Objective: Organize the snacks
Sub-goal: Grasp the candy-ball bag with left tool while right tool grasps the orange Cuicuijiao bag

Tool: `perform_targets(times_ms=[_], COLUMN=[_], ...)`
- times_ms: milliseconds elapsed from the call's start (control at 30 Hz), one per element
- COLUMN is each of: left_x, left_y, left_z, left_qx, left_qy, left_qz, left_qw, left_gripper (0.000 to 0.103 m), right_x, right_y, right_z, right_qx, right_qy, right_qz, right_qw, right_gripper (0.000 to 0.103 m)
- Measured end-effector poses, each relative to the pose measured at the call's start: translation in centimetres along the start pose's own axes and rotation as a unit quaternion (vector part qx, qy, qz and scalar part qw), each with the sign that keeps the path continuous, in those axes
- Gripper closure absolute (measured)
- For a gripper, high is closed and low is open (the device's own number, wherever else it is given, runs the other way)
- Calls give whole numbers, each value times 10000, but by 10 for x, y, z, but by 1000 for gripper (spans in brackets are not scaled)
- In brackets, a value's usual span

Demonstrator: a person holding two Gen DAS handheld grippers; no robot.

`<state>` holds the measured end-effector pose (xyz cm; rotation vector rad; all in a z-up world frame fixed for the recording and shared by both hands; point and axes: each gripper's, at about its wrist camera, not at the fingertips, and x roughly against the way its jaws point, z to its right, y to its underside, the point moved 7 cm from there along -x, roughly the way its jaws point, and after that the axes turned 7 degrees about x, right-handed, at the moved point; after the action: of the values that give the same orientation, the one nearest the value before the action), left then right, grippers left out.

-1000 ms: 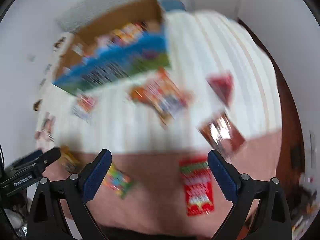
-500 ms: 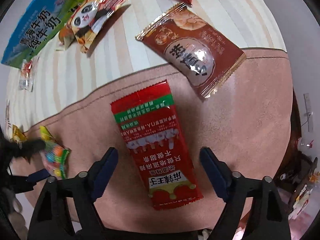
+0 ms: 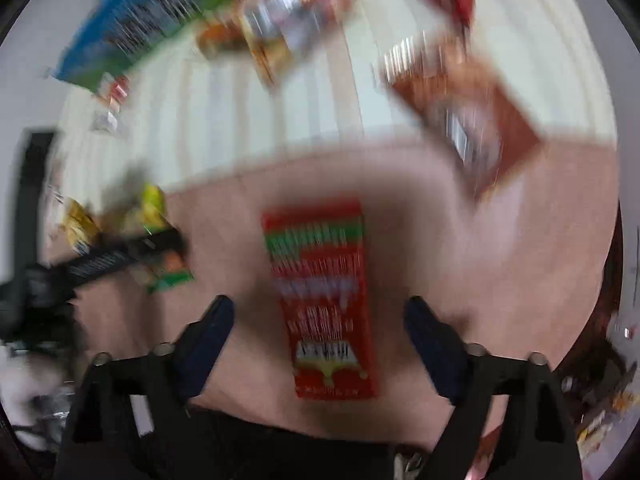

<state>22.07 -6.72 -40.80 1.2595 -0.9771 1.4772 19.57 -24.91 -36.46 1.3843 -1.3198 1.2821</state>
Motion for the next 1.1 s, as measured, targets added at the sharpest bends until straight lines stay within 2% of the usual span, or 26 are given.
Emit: perform_targets(times_ms=[100,233,300,467,500,567,700,800,933,1033,1100], left_x=[3,5,3,6,7,8,13,13,12,9,5], left_y=[-11,-24,-25,-27,-26,-24,-26,-24,-18,-12,-7], left_z=[-5,-2,-2,-7,-8,-14,-36,-45,-53,-53,-47], left_qx=[79,121,141,195,221,314,438,513,514,441,355], left_qy=[14,-17,-30,22,51,136,294,374,403,372,334], left_qz=[85,146,106,155,145,101,34,6,7,-8,-17], left_qw=[9999,9998,9998,9997,9996,9994,9986,9980,9979,9983,9988], left_gripper=[48,48,48,48,48,47,47,47,47,46,43], right_x=[25,39,34,-9,-18,-31,-34,-36,-40,-44,-49], right_y=[-46,-116,-158,-211,-214,-217,-214,-196,-161,-143,-136], right_z=[-4,-17,-32,-45,-46,-46,-46,-44,-41,-41,-41], right_qx=[415,1135,1564,2300,2375,2366,2234,1837,1091,934,923], right_qy=[127,580,854,1297,1384,1358,1315,996,228,-14,59], right_qz=[350,617,502,-219,-381,-536,-549,-799,-1159,-1231,-1245], right_qw=[9984,9899,9827,9643,9607,9606,9643,9747,9870,9880,9879], right_gripper=[12,12,12,13,19,42,46,47,47,46,34])
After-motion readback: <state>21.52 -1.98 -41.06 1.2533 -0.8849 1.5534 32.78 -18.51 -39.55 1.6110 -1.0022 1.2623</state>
